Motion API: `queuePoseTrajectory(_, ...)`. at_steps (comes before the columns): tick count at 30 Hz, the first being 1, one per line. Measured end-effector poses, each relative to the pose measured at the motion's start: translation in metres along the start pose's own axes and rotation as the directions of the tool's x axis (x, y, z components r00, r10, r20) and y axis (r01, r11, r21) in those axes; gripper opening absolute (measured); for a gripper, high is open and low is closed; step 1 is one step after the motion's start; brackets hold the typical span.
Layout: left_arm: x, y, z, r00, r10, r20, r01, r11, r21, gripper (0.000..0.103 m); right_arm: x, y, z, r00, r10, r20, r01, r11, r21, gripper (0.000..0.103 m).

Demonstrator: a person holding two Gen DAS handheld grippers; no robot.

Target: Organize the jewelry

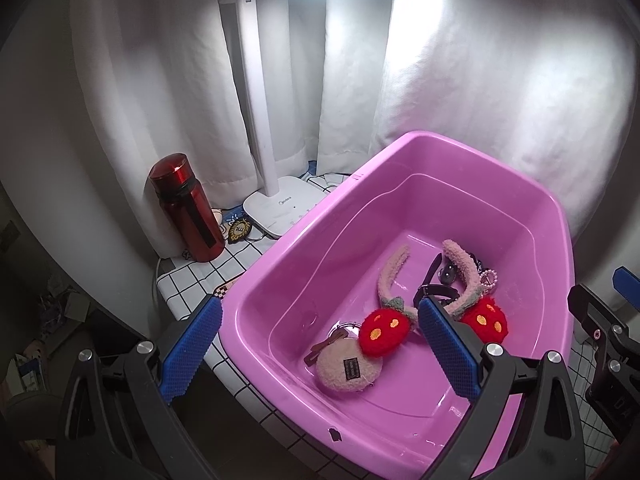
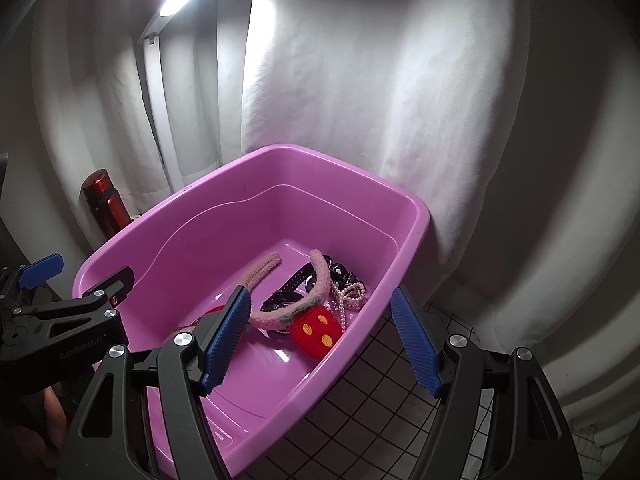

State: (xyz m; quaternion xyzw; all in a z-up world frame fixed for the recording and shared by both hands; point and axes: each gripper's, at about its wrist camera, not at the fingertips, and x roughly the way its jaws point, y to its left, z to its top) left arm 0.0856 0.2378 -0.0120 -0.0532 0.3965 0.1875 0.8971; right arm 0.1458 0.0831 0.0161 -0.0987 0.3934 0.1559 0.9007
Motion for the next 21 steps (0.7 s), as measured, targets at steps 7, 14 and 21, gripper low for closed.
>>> queuePoseTrajectory(7, -0.0036, 0.0000, 0.0005, 1.000, -0.007, 0.002, 0.007, 1.000, -0.006, 0.097, -0.0020, -0.0008, -0.0012, 1.000, -0.001, 0.003, 0.001, 1.000, 0.000, 0.070)
queuePoseTrajectory(14, -0.0046, 0.0001, 0.0012, 1.000, -0.015, -0.004, 0.015, 1.000, -0.008, 0.097, -0.0030, 0.0002, -0.0022, 1.000, -0.003, 0.002, 0.003, 1.000, 0.000, 0.070)
queuePoseTrajectory(21, -0.0057, -0.0002, 0.0015, 1.000, -0.014, -0.006, 0.014, 1.000, -0.007, 0.097, -0.0049, 0.0009, -0.0040, 1.000, -0.002, 0.002, 0.002, 1.000, -0.003, 0.070)
